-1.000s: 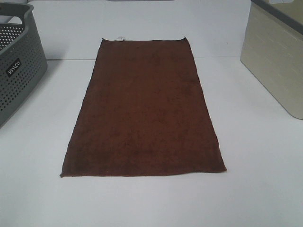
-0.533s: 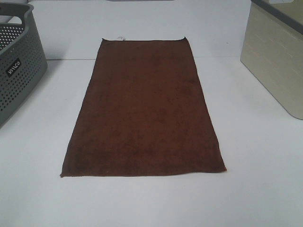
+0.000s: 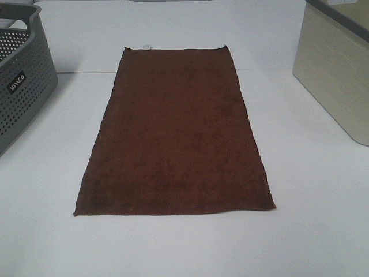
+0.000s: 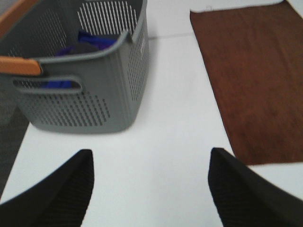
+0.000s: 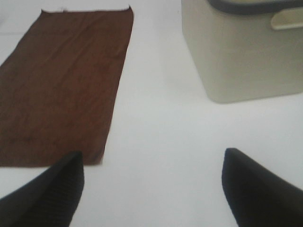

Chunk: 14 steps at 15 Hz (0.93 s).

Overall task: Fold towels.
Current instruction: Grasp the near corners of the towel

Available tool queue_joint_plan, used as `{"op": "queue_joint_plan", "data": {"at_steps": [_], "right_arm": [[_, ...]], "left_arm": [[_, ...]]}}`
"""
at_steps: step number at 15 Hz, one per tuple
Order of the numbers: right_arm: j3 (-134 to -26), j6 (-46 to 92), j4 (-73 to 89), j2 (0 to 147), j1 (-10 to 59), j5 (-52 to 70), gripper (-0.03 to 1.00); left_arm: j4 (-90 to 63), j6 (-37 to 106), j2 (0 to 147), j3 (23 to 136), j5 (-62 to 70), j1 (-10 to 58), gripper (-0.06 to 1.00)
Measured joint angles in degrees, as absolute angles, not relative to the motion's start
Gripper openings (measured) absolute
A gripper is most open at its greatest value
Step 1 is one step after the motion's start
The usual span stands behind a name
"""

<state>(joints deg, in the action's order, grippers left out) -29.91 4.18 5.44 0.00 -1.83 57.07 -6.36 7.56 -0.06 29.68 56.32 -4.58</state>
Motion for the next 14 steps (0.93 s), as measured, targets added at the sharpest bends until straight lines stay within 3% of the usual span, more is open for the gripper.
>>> {"op": "queue_joint_plan", "data": {"at_steps": [3, 7, 10, 14], "right_arm": [[-30.65, 4.07, 5.44, 4.70, -1.83, 47.50, 0.75], [-30.71, -2.46, 6.42, 17.30, -0.40, 30.19, 0.74], [-31.34, -3.32, 6.88, 29.62, 0.63, 26.13, 0.74], [-31.34, -1.95, 6.99, 47.67, 0.63, 25.67, 0.74]], "left_arm": [[-8.77, 4.30, 5.21, 28.25, 39.30, -4.58, 0.66], [-22.86, 2.75, 24.35, 25.38, 20.86, -4.58, 0.66], [-31.23, 4.35, 43.14, 28.93, 21.89, -4.58, 0.66], [-41.37, 16.62, 65.72, 38.56, 34.32, -4.58, 0.66]]}}
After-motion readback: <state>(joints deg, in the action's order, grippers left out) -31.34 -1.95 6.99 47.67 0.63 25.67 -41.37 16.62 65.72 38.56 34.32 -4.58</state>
